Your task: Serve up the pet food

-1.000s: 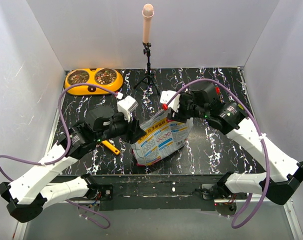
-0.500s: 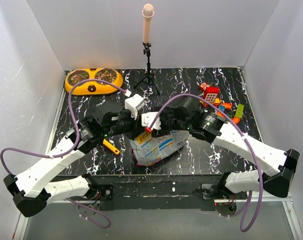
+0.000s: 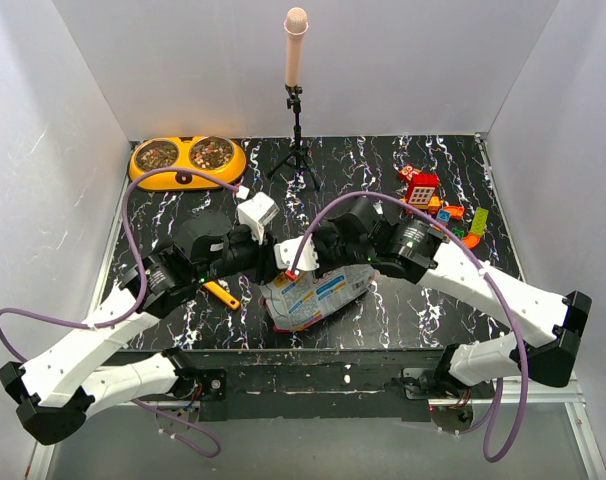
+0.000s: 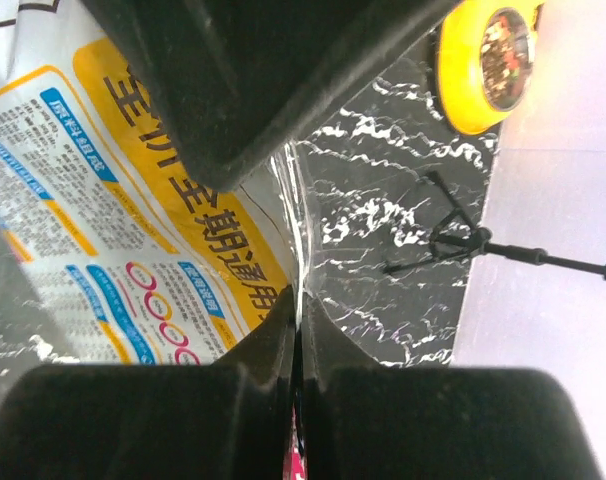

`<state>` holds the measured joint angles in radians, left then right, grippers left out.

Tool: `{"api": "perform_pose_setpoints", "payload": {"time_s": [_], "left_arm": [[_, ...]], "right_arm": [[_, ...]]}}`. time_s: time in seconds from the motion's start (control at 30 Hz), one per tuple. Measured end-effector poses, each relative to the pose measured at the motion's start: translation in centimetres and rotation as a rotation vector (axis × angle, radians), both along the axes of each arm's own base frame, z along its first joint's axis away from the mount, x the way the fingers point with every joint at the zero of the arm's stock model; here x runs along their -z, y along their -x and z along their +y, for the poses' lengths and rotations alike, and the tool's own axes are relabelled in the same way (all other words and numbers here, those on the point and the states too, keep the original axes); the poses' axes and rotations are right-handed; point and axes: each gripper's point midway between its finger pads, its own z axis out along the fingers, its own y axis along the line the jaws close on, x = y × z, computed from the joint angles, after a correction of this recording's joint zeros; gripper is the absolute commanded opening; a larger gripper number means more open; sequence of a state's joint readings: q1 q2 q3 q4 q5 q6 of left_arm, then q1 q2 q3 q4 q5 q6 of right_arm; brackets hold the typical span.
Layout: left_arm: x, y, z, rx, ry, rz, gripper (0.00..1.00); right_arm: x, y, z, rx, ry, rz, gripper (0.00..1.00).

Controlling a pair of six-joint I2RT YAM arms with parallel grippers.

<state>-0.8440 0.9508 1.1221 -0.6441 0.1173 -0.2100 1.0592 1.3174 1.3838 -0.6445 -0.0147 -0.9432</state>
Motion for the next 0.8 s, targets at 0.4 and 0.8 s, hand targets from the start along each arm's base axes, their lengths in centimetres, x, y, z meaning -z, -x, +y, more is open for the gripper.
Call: {"api": "perform_pose_setpoints", "payload": {"time_s": [0.4, 0.8], "left_arm": [[-0.2, 0.5, -0.3, 0.035, 0.006, -0.012, 0.0], [-0.2, 0.6, -0.4, 0.028, 0.018, 0.002, 0.0]], "right_arm": [[-1.3, -0.2, -1.3, 0.061, -0.053, 0.109, 0.41], [-2.3, -2.1, -3.1, 0.108, -0.109, 0.133, 0.38]]}}
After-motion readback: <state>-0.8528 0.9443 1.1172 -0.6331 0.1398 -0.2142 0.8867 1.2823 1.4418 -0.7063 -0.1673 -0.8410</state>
